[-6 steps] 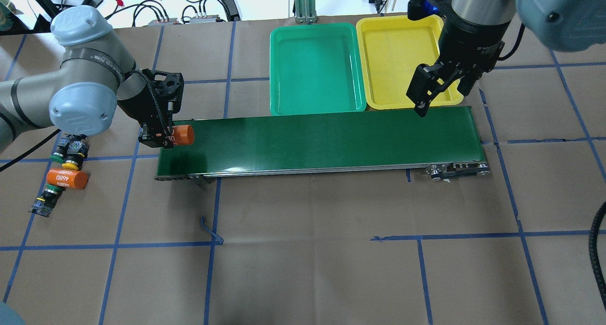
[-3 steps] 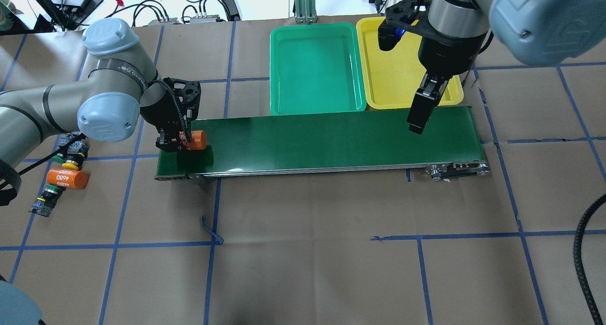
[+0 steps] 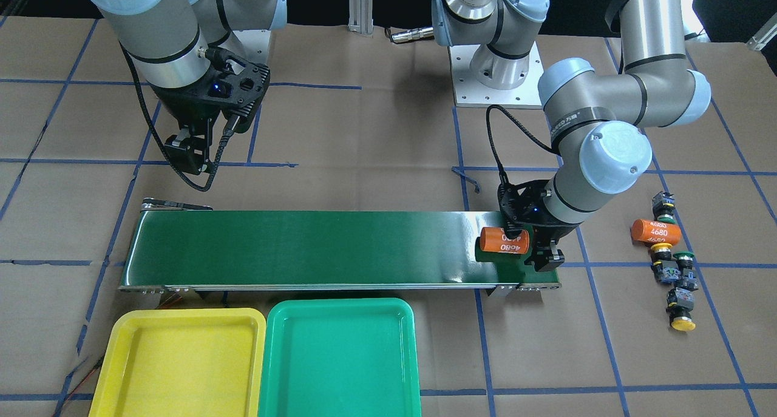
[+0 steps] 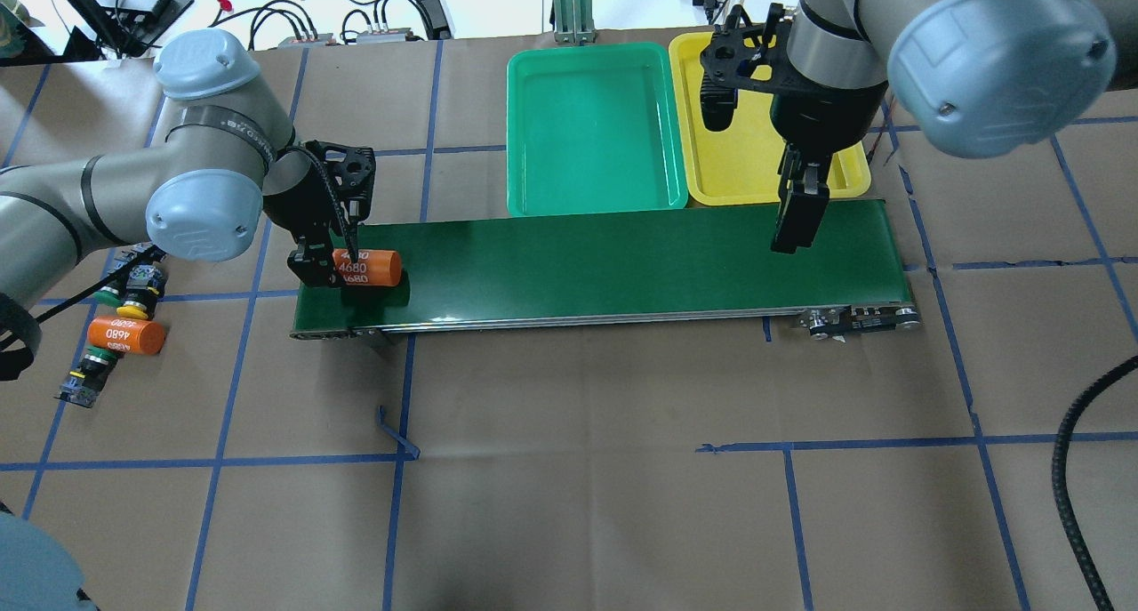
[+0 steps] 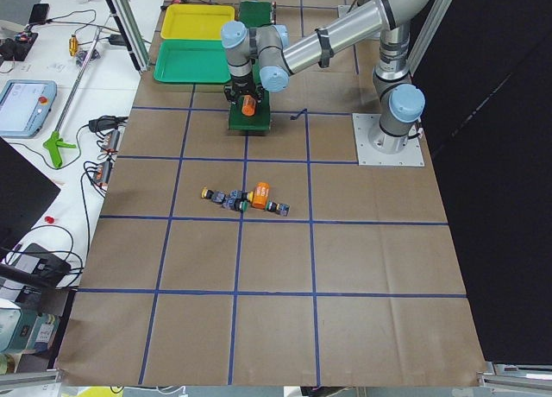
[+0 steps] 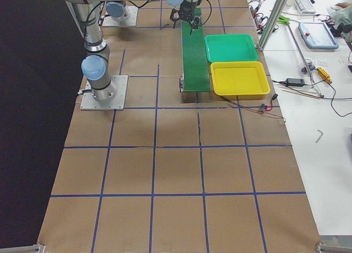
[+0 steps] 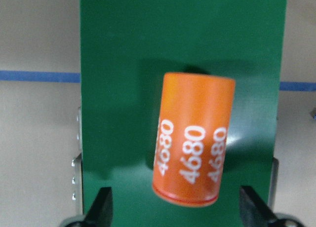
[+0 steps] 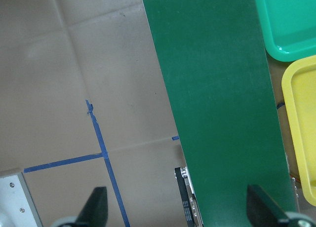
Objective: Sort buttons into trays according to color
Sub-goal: 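Raise the left gripper and move it back toward the buttons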
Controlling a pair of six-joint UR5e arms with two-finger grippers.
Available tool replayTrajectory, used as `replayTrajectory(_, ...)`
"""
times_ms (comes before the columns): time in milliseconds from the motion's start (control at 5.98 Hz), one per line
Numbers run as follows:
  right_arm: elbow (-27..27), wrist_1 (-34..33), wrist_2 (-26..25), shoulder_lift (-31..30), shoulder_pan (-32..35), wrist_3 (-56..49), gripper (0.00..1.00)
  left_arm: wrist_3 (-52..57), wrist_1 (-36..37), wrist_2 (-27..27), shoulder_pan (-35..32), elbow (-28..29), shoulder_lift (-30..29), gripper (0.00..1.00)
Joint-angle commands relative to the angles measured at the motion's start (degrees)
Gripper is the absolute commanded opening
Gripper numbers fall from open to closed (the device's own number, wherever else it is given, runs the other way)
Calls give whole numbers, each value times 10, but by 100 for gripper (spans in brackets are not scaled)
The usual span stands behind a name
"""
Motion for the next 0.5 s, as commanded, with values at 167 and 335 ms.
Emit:
replayTrajectory(167,40,-11,30,-13,-1,-129,100,164,-10,18,108,1,10,98)
replayTrajectory(335,57,-12,30,-24,-1,-128,100,234,-8,20,153,0,10,98)
